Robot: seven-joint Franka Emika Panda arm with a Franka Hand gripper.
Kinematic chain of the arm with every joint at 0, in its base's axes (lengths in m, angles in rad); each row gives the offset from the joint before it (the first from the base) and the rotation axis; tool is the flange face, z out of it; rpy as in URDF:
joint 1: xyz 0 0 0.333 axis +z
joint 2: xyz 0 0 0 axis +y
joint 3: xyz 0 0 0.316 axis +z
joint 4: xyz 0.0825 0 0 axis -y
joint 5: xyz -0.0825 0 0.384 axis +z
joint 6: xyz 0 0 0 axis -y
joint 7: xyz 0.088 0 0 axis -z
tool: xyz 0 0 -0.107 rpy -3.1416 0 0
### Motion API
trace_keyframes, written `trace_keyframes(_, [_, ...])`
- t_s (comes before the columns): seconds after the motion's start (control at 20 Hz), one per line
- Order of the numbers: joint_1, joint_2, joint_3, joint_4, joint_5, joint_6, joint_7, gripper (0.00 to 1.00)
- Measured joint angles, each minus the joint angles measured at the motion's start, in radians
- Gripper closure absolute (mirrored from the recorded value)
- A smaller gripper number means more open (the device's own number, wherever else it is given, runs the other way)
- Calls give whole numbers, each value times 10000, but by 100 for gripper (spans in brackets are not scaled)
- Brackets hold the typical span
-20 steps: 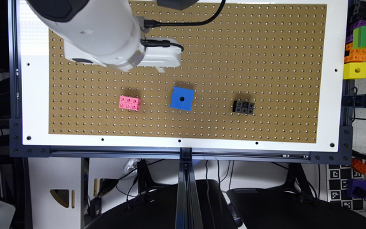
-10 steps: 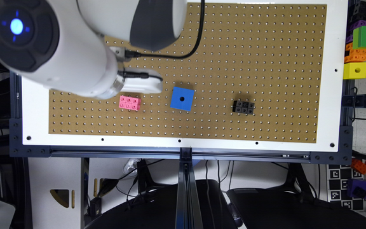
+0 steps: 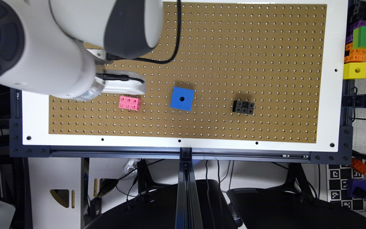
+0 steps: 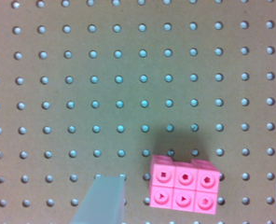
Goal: Pick up pink block.
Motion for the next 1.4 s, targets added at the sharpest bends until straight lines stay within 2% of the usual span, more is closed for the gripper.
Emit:
trace_keyframes(0.2, [23, 9, 2, -4, 0, -11, -1, 0])
trace_keyframes(0.55, [23, 426, 3, 17, 0, 94, -2, 0])
trace_keyframes(0.8, [27, 1181, 10, 45, 0, 806, -2, 0])
trace_keyframes(1.2, [31, 1350, 88, 172, 0, 889, -2, 0])
trace_keyframes(1.4, [32, 1768, 107, 191, 0, 1303, -2, 0])
